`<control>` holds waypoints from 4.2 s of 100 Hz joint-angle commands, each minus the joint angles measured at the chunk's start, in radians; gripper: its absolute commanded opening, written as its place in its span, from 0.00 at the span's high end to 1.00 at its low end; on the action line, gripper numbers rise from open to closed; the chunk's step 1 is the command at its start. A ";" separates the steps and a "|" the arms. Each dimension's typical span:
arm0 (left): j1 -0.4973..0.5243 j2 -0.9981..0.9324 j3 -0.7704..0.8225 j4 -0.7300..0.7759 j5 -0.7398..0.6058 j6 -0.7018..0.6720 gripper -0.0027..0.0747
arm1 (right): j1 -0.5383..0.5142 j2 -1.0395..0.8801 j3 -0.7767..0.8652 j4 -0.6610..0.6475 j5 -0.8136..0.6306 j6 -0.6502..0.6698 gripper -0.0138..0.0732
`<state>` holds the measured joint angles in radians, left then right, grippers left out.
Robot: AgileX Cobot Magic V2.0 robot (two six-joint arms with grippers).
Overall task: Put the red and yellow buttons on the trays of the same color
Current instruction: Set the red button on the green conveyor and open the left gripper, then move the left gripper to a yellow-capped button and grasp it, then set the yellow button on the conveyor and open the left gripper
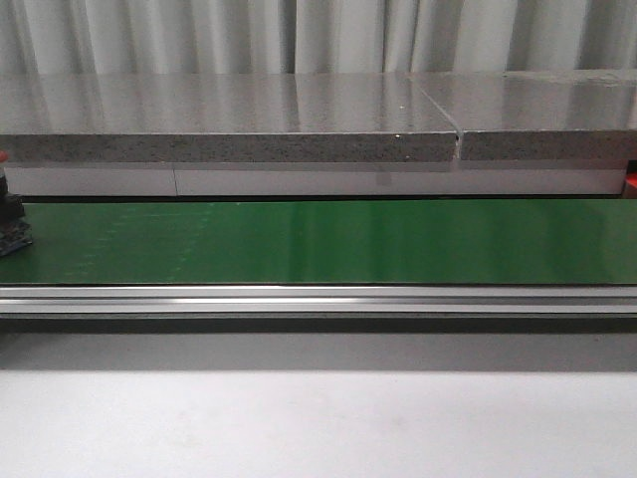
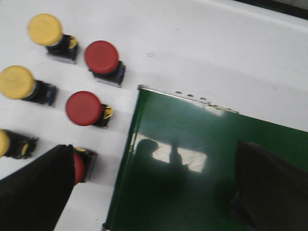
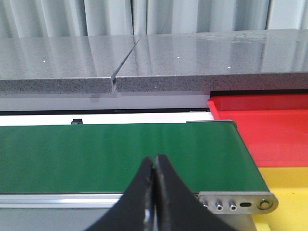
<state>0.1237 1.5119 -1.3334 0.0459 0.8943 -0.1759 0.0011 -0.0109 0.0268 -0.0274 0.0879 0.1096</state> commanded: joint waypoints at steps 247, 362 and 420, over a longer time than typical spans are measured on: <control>0.196 -0.280 0.362 -0.029 -0.298 -0.007 0.99 | 0.000 -0.019 -0.014 -0.001 -0.088 -0.004 0.92; -0.119 0.065 0.086 -0.036 -0.049 0.056 0.50 | 0.000 -0.019 -0.014 -0.001 -0.088 -0.004 0.92; -0.130 0.090 -0.007 -0.046 -0.029 0.114 0.31 | 0.000 -0.019 -0.014 -0.001 -0.088 -0.004 0.92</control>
<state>0.0069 1.6522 -1.2804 0.0135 0.8871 -0.0733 0.0011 -0.0109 0.0268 -0.0274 0.0879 0.1096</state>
